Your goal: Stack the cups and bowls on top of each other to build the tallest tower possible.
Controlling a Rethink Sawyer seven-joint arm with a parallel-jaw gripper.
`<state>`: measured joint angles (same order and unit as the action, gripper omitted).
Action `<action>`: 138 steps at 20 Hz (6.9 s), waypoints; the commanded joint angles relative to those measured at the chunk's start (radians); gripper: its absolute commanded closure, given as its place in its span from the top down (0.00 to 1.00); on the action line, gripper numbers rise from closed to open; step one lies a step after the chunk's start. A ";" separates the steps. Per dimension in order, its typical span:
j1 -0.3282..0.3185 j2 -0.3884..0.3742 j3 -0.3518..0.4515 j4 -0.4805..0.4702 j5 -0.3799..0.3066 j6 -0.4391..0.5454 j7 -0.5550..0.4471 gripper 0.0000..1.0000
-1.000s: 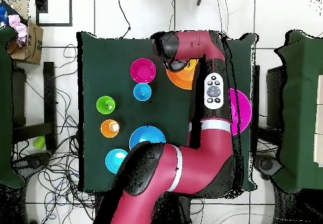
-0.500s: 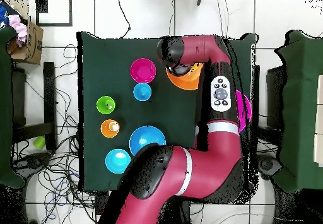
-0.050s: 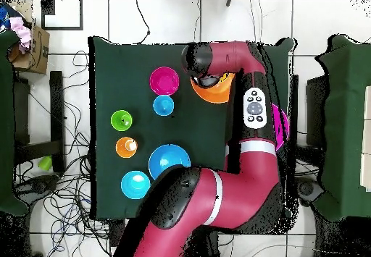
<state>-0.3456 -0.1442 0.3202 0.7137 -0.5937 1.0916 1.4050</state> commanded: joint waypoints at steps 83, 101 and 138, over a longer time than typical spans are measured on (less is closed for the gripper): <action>-0.003 -0.203 0.044 0.311 0.061 0.222 -0.287 1.00; 0.134 -0.340 0.024 0.462 0.229 0.135 0.108 1.00; -0.051 -0.487 0.003 0.821 0.186 -0.054 -0.200 1.00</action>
<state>-0.3466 -0.5987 0.3048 1.3447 -0.3446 1.1201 1.3530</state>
